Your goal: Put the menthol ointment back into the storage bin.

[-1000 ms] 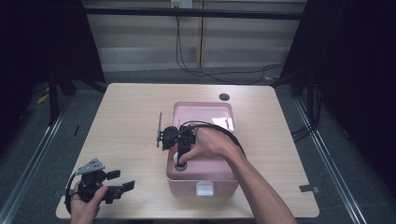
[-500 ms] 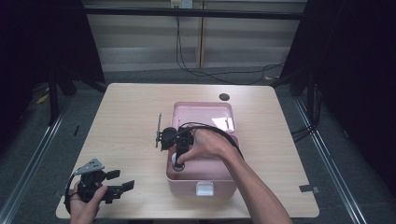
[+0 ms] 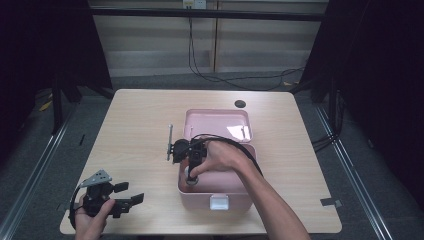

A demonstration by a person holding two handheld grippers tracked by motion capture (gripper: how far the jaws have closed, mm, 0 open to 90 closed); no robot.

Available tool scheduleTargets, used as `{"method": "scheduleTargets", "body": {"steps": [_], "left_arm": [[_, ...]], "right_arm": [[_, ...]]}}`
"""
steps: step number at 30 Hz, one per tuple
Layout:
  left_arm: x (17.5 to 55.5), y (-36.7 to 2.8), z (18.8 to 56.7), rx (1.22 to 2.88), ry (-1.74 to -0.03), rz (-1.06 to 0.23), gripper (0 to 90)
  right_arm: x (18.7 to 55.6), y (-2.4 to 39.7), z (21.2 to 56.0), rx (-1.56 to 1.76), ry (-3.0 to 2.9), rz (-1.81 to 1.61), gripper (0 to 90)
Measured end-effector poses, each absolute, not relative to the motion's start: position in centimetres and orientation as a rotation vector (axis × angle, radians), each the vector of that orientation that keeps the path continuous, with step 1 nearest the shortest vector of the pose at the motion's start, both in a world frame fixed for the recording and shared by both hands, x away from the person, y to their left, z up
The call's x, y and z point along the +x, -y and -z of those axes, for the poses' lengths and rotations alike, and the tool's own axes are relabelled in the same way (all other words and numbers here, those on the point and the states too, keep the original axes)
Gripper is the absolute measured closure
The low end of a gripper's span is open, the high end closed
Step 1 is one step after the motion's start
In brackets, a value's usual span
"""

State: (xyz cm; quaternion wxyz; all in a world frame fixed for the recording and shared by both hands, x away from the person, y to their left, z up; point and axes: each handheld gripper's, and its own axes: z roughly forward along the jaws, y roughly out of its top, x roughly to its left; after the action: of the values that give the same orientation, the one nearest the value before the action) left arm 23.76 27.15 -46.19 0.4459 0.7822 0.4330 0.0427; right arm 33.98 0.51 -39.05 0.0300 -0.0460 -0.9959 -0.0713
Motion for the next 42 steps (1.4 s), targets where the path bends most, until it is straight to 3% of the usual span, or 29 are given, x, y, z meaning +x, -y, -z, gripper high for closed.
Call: {"method": "scheduleTargets", "body": {"steps": [42], "left_arm": [[23.8, -27.3, 46.2, 1.938, -1.075, -0.11, 18.8]], "right_arm": [[34.1, -0.4, 43.0, -0.146, 3.073, 0.276, 51.0]]}}
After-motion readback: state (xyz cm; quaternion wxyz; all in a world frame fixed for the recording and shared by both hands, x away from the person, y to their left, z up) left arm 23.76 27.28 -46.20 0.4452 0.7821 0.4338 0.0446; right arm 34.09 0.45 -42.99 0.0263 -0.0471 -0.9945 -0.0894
